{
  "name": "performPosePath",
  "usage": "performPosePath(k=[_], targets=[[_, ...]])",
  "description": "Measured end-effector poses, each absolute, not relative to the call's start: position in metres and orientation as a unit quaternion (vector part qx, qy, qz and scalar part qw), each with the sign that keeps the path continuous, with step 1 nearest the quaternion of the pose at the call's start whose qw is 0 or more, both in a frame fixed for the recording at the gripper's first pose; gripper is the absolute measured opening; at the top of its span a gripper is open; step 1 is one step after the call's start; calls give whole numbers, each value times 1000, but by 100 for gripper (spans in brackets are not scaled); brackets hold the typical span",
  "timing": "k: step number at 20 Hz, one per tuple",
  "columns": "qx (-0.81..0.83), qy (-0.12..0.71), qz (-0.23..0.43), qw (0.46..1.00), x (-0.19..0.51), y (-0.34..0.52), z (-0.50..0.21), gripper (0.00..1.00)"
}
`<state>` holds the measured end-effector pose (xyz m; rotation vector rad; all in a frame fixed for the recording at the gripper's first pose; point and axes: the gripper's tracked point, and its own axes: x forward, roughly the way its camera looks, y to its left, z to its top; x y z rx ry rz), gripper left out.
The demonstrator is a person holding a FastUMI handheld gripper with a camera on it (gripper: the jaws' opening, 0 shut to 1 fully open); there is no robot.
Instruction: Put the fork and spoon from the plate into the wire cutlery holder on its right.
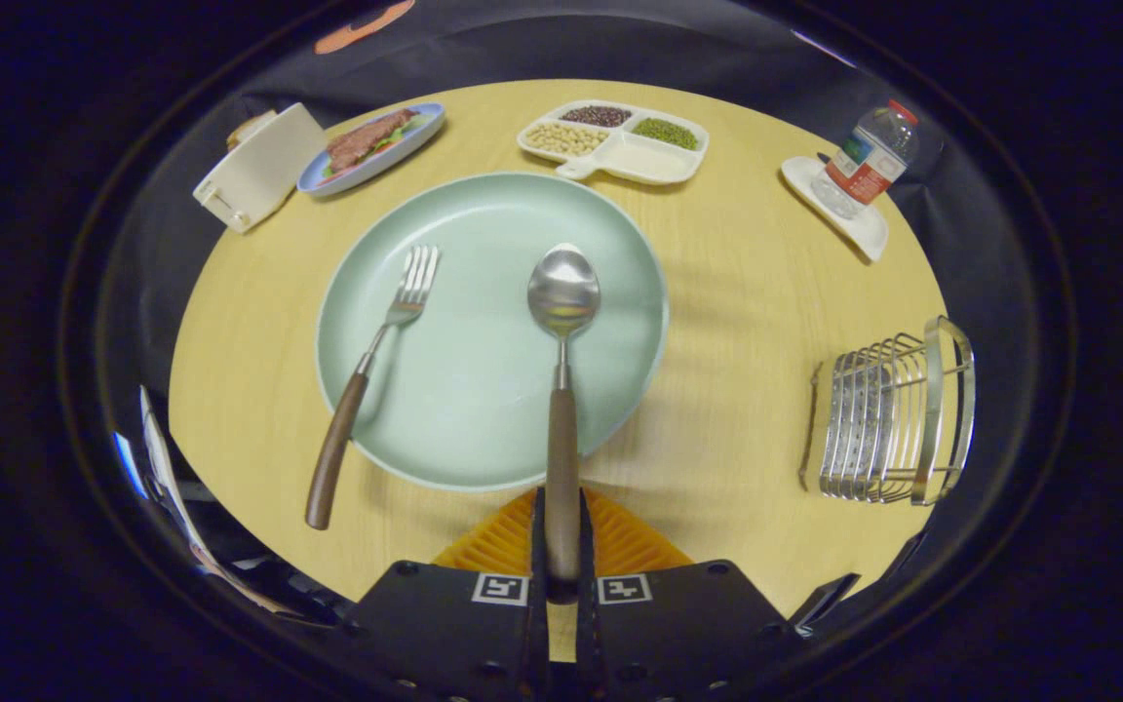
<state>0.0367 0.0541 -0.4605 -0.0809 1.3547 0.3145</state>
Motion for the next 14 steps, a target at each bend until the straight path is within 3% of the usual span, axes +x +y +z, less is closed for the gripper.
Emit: performPosePath(k=[2, 4, 14], targets=[[-50, 601, 150, 784, 40, 50, -453, 11], [-33, 593, 148, 791, 36, 51, -443, 4], [1, 532, 131, 837, 34, 22, -393, 3]])
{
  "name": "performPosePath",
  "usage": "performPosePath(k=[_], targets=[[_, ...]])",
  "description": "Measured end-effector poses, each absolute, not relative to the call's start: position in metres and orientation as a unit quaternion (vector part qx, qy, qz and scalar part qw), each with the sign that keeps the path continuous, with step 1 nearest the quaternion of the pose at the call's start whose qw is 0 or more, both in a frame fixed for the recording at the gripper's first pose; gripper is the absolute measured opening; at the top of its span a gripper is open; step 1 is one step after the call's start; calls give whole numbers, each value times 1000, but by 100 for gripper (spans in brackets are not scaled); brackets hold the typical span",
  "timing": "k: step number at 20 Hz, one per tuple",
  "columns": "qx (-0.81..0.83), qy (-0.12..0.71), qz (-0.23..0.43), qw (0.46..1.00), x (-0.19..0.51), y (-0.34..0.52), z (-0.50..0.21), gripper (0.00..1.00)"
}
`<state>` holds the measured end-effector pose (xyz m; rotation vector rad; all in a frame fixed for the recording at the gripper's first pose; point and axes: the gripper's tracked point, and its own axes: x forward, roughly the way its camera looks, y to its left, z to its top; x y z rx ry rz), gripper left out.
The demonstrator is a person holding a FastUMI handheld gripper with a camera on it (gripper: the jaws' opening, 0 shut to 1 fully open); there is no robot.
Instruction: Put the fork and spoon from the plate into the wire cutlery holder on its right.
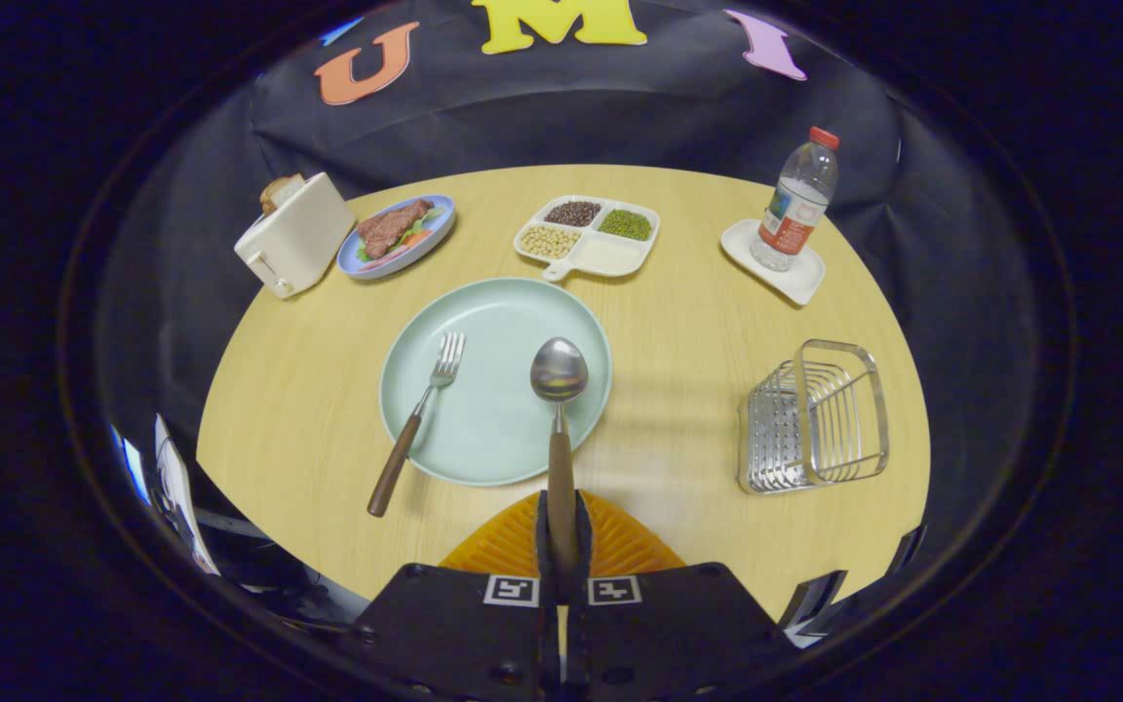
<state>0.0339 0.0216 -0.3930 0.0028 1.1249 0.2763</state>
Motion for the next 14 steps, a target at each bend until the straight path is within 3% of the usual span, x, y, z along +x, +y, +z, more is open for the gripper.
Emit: performPosePath(k=[14], targets=[[36, 475, 67, 877, 34, -100, -338, 3]])
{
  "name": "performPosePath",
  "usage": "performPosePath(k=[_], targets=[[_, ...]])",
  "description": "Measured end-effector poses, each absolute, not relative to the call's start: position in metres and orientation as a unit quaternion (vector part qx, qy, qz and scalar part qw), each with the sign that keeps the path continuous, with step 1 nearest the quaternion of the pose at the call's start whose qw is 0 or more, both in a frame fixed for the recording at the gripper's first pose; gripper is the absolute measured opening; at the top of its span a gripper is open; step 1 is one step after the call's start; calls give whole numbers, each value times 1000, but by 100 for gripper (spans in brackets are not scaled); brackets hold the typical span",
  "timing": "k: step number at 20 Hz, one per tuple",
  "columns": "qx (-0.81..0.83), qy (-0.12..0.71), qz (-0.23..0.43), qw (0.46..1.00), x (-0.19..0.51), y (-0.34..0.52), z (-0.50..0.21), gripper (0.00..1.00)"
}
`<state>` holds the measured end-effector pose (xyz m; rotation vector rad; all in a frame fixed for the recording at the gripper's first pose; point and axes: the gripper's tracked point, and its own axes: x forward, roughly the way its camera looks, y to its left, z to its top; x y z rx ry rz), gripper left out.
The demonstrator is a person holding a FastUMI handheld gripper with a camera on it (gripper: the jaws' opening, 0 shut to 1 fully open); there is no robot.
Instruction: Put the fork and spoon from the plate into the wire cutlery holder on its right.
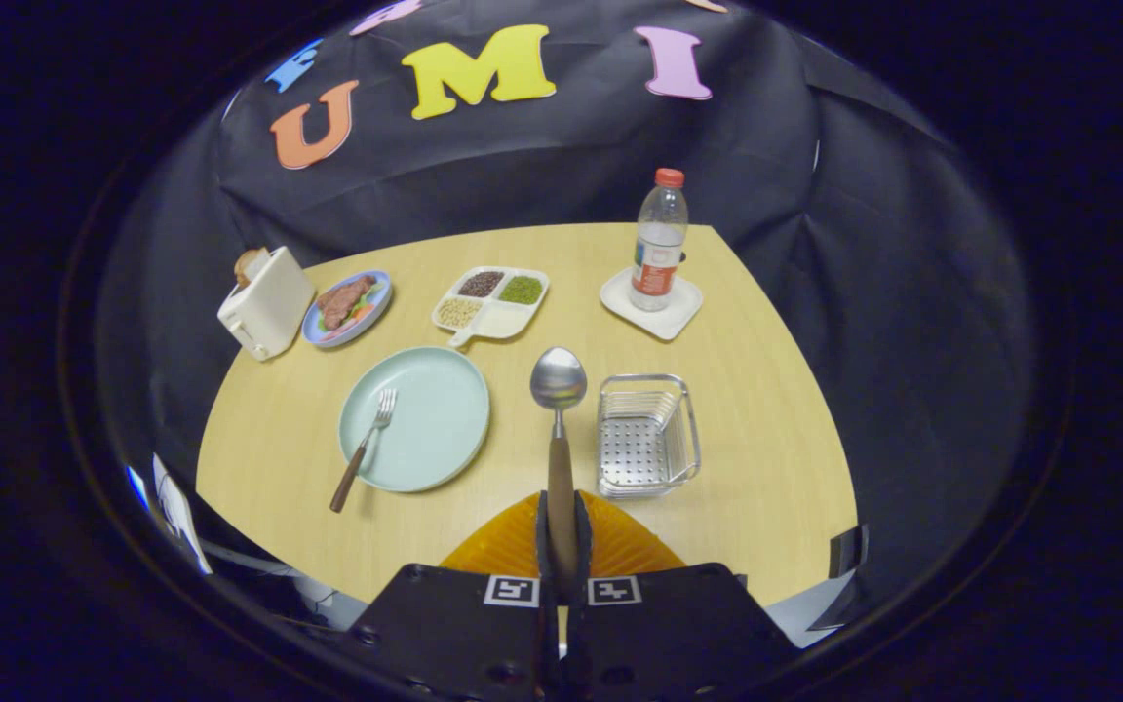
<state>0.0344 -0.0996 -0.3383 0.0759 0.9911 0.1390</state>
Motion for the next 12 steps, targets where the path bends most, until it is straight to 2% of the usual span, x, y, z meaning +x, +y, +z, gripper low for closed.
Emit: performPosePath(k=[6, 12], targets=[[32, 485, 38, 873, 25, -147, -347, 4], [31, 491, 40, 870, 28, -152, -351, 4]])
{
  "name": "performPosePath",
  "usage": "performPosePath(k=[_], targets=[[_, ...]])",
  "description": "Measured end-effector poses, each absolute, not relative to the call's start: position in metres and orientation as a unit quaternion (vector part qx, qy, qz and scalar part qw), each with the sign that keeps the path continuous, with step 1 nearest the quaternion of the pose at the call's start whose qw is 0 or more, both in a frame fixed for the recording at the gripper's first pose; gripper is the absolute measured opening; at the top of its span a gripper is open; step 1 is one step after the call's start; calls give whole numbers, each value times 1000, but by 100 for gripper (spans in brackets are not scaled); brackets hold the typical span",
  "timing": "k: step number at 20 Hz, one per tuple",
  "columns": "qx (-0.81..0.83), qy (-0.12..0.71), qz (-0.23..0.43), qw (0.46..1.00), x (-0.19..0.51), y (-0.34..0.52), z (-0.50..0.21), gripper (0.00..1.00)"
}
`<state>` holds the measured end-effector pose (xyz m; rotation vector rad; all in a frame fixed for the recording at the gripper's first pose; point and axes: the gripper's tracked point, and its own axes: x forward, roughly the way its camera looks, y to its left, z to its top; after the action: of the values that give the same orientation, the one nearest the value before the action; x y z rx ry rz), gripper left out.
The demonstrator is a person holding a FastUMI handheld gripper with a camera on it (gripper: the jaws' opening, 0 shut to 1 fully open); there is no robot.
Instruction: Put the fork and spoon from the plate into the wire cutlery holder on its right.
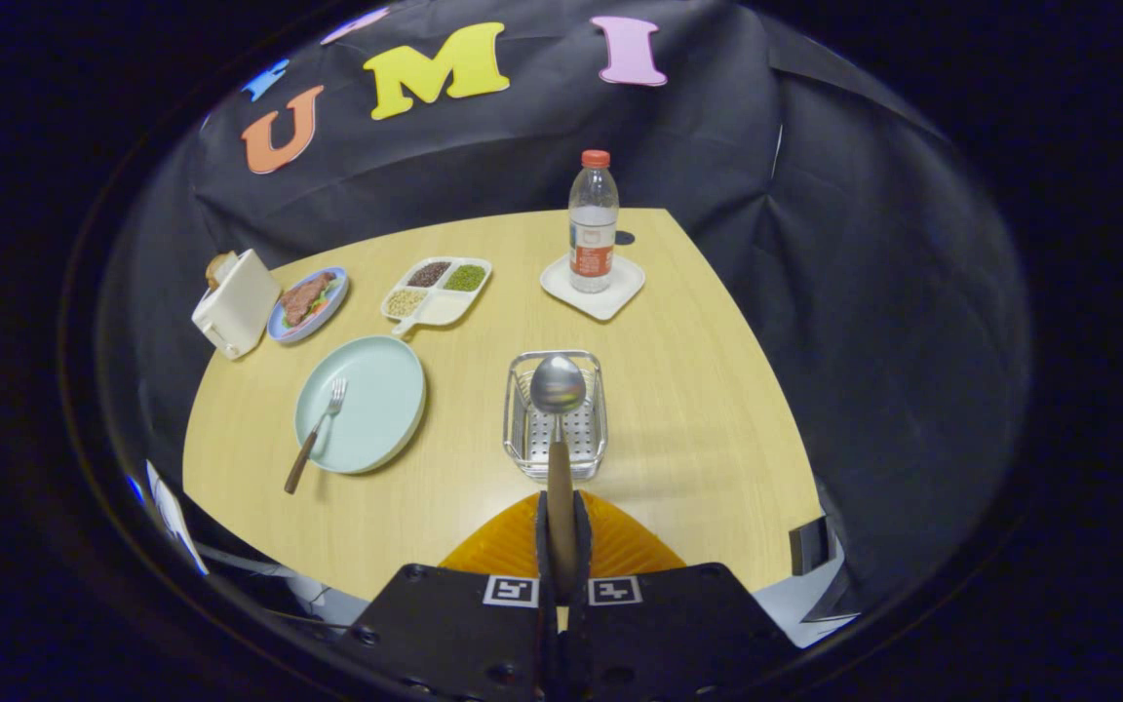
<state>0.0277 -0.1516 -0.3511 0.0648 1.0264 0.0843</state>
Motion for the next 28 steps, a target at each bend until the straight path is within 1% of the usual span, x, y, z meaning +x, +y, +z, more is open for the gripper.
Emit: performPosePath(k=[3, 5, 6, 7, 13, 15, 16, 18, 22, 24, 28], targets=[[20, 488, 38, 872, 33, -149, -350, 4], [14, 488, 39, 872, 36, -147, -349, 7], [12, 482, 40, 875, 39, -145, -347, 7], [7, 476, 40, 878, 44, -145, -344, 10], [-4, 456, 39, 889, 58, -138, -332, 12], [2, 452, 38, 891, 60, -135, -328, 24], [2, 450, 36, 892, 61, -133, -327, 32], [0, 448, 40, 893, 61, -127, -323, 53], [0, 441, 48, 896, 64, -110, -315, 79], [-1, 438, 47, 898, 65, -101, -311, 90], [-10, 438, 51, 897, 66, -76, -307, 95]])
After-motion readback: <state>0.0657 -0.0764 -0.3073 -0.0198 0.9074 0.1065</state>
